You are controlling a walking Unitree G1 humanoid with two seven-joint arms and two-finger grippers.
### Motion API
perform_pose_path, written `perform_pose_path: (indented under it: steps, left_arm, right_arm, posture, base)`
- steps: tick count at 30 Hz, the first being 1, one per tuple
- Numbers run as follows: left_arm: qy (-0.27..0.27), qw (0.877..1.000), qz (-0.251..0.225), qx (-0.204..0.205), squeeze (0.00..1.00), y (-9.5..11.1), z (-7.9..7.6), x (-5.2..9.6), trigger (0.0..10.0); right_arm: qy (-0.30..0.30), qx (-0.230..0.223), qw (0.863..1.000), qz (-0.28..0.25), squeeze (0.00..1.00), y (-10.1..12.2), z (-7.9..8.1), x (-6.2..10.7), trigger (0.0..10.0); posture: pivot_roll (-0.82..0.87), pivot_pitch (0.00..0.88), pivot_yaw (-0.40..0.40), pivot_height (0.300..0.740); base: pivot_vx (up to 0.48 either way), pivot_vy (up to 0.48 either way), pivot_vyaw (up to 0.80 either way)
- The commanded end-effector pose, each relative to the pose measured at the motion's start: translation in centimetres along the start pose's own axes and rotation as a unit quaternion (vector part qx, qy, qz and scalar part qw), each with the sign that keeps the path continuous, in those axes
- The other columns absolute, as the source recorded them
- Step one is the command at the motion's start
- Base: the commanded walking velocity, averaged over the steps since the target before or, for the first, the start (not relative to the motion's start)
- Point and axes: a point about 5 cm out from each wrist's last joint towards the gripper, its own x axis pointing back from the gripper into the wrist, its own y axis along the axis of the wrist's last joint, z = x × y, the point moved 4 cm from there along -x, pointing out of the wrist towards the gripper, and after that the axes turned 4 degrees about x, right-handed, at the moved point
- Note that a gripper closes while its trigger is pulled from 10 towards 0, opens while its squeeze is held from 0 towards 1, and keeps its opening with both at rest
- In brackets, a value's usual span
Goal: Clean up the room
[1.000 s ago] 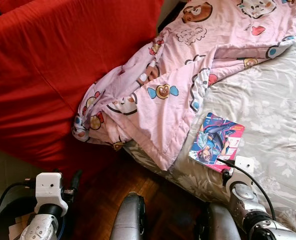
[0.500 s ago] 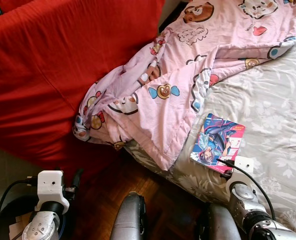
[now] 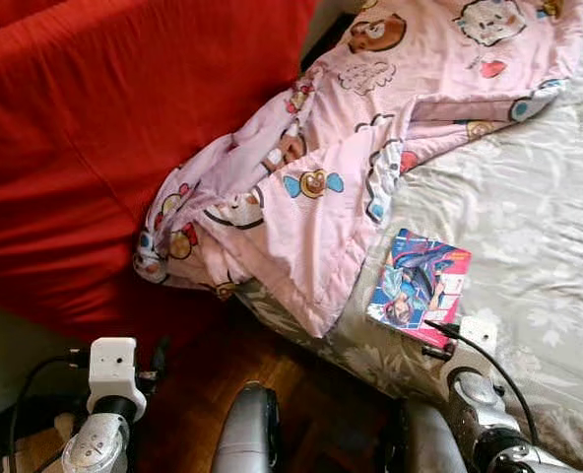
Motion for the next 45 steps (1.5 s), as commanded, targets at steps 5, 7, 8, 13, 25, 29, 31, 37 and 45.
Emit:
perform_pose_path:
  steps: [5, 7, 8, 13, 25, 29, 31, 37, 45]
  left_arm:
    - [0.033, 0.999, 0.033, 0.013, 0.00, -2.5, 1.1, 0.1, 10.0]
    - [0.036, 0.998, 0.037, 0.020, 0.00, -2.8, 0.9, 0.1, 10.0]
    - [0.036, 0.998, 0.041, 0.023, 0.00, -3.2, 0.7, 0.0, 10.0]
    - [0.042, 0.996, 0.070, 0.035, 0.00, -5.0, 0.3, -0.4, 10.0]
    - [0.042, 0.984, 0.163, 0.060, 0.00, -8.9, -1.3, 0.0, 10.0]
    - [0.043, 0.976, 0.206, 0.061, 0.00, -10.5, -1.8, 0.6, 10.0]
    - [0.042, 0.975, 0.210, 0.061, 0.00, -10.7, -1.9, 0.7, 10.0]
    - [0.051, 0.965, 0.249, 0.066, 0.00, -12.1, -2.4, 1.6, 10.0]
    - [0.060, 0.954, 0.287, 0.069, 0.00, -13.5, -2.4, 2.8, 10.0]
  right_arm:
    - [0.014, 0.034, 0.998, -0.045, 0.00, -1.2, 0.2, 1.0, 0.0]
    - [0.012, 0.015, 0.999, -0.048, 0.00, -1.7, 0.0, 1.3, 0.0]
    - [0.012, 0.015, 0.998, -0.060, 0.00, -1.9, -0.2, 1.6, 0.0]
    - [0.016, 0.020, 0.999, -0.040, 0.00, -3.2, -0.5, 1.8, 10.0]
    - [0.045, 0.040, 0.996, 0.065, 0.00, -7.5, -1.0, 2.5, 10.0]
    - [0.066, 0.047, 0.991, 0.103, 0.00, -9.0, -0.9, 3.0, 10.0]
    - [0.068, 0.049, 0.991, 0.106, 0.00, -9.2, -0.8, 3.0, 10.0]
    - [0.085, 0.081, 0.984, 0.133, 0.00, -10.5, -0.5, 3.5, 10.0]
    - [0.082, 0.086, 0.984, 0.136, 0.00, -9.6, -0.4, 3.0, 10.0]
  posture:
    - [0.10, 0.202, 0.086, 0.632]
    - [0.09, 0.193, 0.082, 0.632]
    - [0.09, 0.182, 0.078, 0.632]
    - [0.05, 0.141, 0.071, 0.632]
    - [0.02, 0.064, 0.060, 0.642]
    - [0.01, 0.045, 0.053, 0.672]
    - [0.01, 0.045, 0.053, 0.677]
    - [0.01, 0.022, 0.033, 0.717]
    - [0.02, 0.009, 0.030, 0.740]
  base:
    - [0.000, 0.000, 0.00]
    - [0.000, 0.000, 0.00]
    - [0.000, 0.000, 0.00]
    - [0.000, 0.000, 0.00]
    - [0.000, 0.000, 0.00]
    - [0.000, 0.000, 0.00]
    - [0.000, 0.000, 0.00]
    - [0.000, 0.000, 0.00]
    - [0.000, 0.000, 0.00]
